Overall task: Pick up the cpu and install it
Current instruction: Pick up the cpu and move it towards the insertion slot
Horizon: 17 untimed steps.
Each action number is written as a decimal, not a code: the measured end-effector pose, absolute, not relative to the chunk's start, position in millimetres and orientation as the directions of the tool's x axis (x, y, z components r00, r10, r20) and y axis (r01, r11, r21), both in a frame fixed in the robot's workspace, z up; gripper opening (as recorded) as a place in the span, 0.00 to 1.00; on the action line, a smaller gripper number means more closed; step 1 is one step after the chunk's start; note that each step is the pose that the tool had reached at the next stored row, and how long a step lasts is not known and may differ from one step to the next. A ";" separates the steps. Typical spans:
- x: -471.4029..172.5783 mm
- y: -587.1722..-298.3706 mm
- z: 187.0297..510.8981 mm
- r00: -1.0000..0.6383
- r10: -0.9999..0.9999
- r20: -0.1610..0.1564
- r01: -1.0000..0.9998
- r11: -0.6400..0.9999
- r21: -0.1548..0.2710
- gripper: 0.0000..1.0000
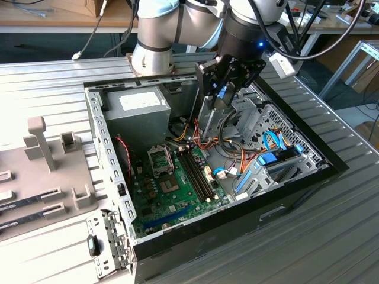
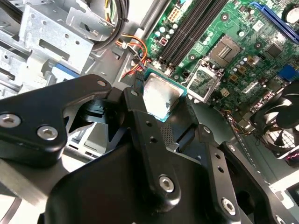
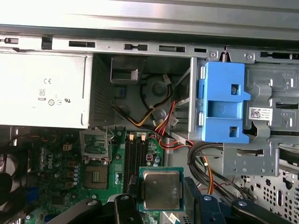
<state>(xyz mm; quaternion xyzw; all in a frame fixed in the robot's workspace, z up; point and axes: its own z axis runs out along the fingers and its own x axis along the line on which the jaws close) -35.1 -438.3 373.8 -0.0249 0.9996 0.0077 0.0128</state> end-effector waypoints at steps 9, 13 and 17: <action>-52.0 -446.7 370.8 -0.998 -0.050 -0.026 -0.050 0.999 0.015 0.47; -58.0 -448.6 368.5 -0.998 -0.050 -0.026 -0.050 0.999 0.015 0.47; -62.2 -449.6 365.8 -0.998 -0.050 -0.026 -0.050 0.999 0.015 0.47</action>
